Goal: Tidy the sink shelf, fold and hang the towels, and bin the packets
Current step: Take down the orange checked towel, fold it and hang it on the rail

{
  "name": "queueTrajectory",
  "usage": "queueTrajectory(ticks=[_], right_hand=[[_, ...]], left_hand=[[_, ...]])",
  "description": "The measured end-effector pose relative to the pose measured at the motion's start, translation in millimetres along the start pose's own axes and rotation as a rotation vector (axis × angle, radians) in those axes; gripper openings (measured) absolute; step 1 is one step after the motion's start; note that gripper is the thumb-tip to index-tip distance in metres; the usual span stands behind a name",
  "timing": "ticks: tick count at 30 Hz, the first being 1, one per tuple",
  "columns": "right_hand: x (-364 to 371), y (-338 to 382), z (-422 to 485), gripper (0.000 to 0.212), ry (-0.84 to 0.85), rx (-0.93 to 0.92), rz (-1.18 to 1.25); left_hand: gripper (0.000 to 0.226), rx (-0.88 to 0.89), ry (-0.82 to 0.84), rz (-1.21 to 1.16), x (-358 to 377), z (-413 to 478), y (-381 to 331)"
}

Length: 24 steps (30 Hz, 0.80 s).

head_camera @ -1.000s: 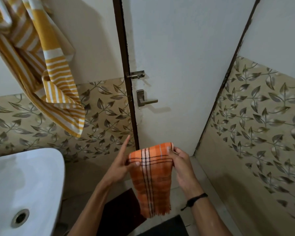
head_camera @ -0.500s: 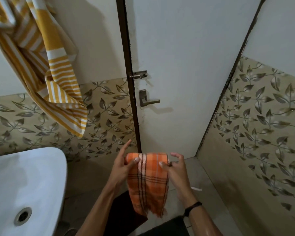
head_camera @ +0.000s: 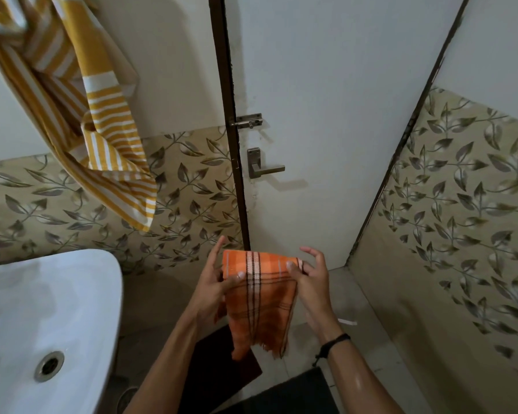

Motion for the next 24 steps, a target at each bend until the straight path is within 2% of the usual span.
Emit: queueTrajectory(ticks=[3, 5, 9, 13, 17, 19, 22, 24], right_hand=[[6.8, 8.2, 5.8, 0.041, 0.106, -0.043, -0.069], [8.7, 9.0, 5.5, 0.043, 0.148, -0.089, -0.196], [0.3, 16.3, 7.8, 0.035, 0.06, -0.15, -0.229], [1.3, 22.8, 10.8, 0.032, 0.03, -0.174, -0.232], [-8.2, 27.0, 12.7, 0.025, -0.122, -0.137, -0.173], [-13.2, 29.0, 12.1, 0.024, -0.159, -0.102, -0.115], [-11.9, 37.1, 7.6, 0.029, -0.089, -0.131, -0.11], [-8.5, 50.2, 2.3, 0.034, -0.015, -0.256, -0.174]], left_hand=[[0.09, 0.056, -0.004, 0.207, -7.4, -3.7, -3.9], [0.083, 0.086, -0.029, 0.218, -9.5, -1.2, -4.8], [0.077, 0.112, -0.084, 0.24, -14.0, 7.4, -10.3], [0.06, 0.175, -0.193, 0.271, -23.0, 10.0, -17.8], [0.077, 0.081, -0.032, 0.267, -16.2, 14.3, -16.6], [0.079, 0.064, -0.001, 0.313, -16.7, 16.6, -14.4], [0.063, 0.156, -0.086, 0.379, -17.0, 16.1, -18.4], [0.049, 0.233, -0.151, 0.397, -13.1, 14.6, -26.9]])
Point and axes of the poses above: each hand's wrist, its own z-axis towards the middle knuckle, its own x-axis out of the palm, y = z × x, the point moved 7 cm from there along z, towards the middle knuckle, and after that the axes turned 13 degrees about -z, right-handed, at the moved point
